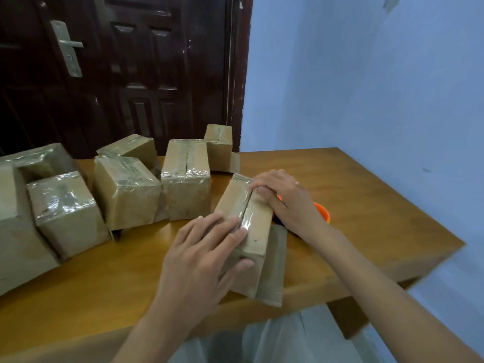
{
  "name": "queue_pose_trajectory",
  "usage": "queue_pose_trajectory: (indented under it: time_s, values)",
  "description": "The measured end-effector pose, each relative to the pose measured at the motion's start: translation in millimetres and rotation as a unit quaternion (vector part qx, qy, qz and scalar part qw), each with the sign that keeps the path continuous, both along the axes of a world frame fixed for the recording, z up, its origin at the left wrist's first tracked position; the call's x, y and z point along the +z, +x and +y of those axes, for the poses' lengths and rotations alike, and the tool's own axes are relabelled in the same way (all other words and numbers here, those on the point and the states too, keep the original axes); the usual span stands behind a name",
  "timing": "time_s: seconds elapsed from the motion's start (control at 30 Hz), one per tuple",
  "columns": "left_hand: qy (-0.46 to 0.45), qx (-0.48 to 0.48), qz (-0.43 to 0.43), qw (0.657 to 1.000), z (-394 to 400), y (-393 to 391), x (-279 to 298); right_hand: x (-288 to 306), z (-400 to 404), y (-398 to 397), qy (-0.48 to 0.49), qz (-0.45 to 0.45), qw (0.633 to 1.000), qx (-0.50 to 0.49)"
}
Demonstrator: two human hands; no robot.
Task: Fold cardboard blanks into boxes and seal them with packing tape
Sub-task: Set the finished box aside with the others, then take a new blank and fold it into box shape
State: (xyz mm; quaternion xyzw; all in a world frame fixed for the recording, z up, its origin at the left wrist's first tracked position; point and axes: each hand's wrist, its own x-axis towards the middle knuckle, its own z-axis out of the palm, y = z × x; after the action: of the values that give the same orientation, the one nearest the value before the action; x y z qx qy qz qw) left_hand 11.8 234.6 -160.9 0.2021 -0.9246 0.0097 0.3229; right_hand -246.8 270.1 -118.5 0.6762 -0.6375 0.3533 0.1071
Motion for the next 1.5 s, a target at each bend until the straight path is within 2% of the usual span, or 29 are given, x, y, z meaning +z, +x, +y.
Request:
queue_pose_trajectory:
  time_s: [0.07, 0.13, 0.2, 0.3, 0.33, 0.4, 0.47, 0.53, 0.63, 0.77, 0.87, 1.0, 1.1, 1.27, 1.37, 1.43, 1.5]
  values:
    - [-0.001, 0.028, -0.010, 1.000, 3, -9, 4, 2, 3, -12, -0.027, -0.062, 0.996, -0.050]
    - [0.010, 0.042, -0.005, 0.999, 9, -20, 7, -5, 20, -33, -0.032, -0.084, 0.984, -0.155]
    - [0.030, 0.048, 0.012, 0.998, 11, -31, 5, -27, 43, -54, 0.040, -0.048, 0.968, -0.243]
    - [0.060, 0.042, 0.030, 0.997, 15, -48, 4, -62, 69, -68, 0.188, 0.096, 0.934, -0.288]
    - [0.068, 0.034, 0.030, 0.997, 16, -51, 4, -67, 72, -70, 0.205, 0.136, 0.923, -0.295]
    - [0.085, 0.006, 0.030, 0.996, 13, -53, 7, -65, 72, -72, 0.214, 0.148, 0.912, -0.318]
    - [0.106, -0.003, 0.029, 0.994, 6, -50, 11, -59, 72, -77, 0.201, 0.100, 0.923, -0.311]
    - [0.135, -0.009, 0.038, 0.990, 1, -46, 15, -47, 80, -84, 0.174, -0.011, 0.943, -0.283]
    - [0.193, -0.037, 0.073, 0.978, -3, -42, 20, -16, 104, -82, 0.134, -0.162, 0.953, -0.219]
    - [0.240, -0.062, 0.117, 0.962, -9, -45, 52, 35, 147, -54, 0.096, -0.228, 0.961, -0.120]
    - [0.340, -0.108, 0.180, 0.917, -18, -56, 95, 64, 160, -33, 0.108, -0.232, 0.965, -0.059]
    - [0.489, -0.185, 0.166, 0.836, -22, -76, 138, 82, 160, -11, 0.122, -0.228, 0.966, 0.011]
    - [0.546, -0.192, 0.156, 0.800, -23, -78, 145, 89, 156, -2, 0.113, -0.228, 0.966, 0.043]
    - [0.618, -0.218, 0.196, 0.730, -32, -58, 144, 86, 150, 6, 0.114, -0.239, 0.962, 0.066]
    - [0.651, -0.220, 0.160, 0.709, -34, -48, 140, 82, 150, 11, 0.122, -0.245, 0.958, 0.082]
    - [0.671, -0.214, 0.168, 0.690, -34, -45, 138, 80, 149, 13, 0.125, -0.247, 0.957, 0.084]
    - [0.673, -0.198, 0.180, 0.689, -32, -42, 136, 79, 148, 14, 0.124, -0.255, 0.955, 0.089]
